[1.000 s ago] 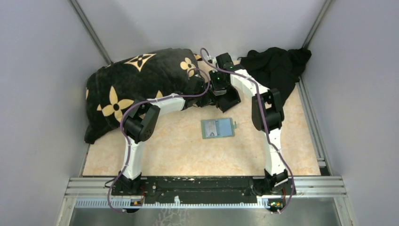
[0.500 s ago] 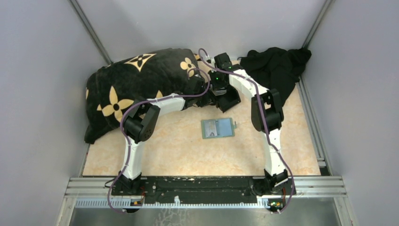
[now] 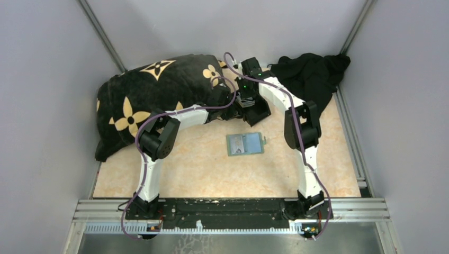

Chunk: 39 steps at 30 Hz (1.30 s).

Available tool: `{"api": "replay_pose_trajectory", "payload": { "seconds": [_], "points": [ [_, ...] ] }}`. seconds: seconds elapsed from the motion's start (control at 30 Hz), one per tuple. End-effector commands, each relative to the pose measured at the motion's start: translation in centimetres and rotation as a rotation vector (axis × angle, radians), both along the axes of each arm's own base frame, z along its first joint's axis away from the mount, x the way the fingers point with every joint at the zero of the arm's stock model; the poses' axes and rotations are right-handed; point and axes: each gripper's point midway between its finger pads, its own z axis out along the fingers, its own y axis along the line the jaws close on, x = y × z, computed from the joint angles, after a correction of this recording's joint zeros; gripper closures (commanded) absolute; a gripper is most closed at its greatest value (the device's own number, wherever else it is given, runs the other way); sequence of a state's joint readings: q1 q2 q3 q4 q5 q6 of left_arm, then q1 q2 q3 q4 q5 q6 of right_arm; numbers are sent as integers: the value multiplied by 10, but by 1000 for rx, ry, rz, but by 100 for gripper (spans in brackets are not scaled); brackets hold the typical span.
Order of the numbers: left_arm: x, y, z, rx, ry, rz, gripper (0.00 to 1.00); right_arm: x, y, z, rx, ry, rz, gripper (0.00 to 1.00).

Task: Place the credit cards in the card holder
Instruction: Pick up the credit card from the storage box.

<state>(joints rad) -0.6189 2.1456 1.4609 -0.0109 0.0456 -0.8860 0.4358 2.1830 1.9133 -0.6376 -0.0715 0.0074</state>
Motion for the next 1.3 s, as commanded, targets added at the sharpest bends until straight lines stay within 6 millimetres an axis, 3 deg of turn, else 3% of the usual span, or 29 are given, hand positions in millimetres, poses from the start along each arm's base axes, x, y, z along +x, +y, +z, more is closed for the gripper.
{"api": "replay_pose_trajectory", "payload": {
  "seconds": [0.0,0.13,0.47,0.83,1.1,1.27],
  "points": [
    [20,17,3,5,-4,62,70,5,2,64,26,-135,-14,100],
    [19,17,2,3,-2,63,70,8,-8,67,-14,-160,-46,100],
    [16,22,1,13,-11,64,70,12,-35,54,-134,-189,-132,100],
    [26,40,10,14,-34,94,69,5,-49,84,-135,-257,-183,100],
    [45,40,12,15,-43,98,69,-9,-55,80,-136,-242,-196,100],
    [40,45,16,25,-39,90,68,-17,-60,96,-122,-272,-211,100]
  ]
}}
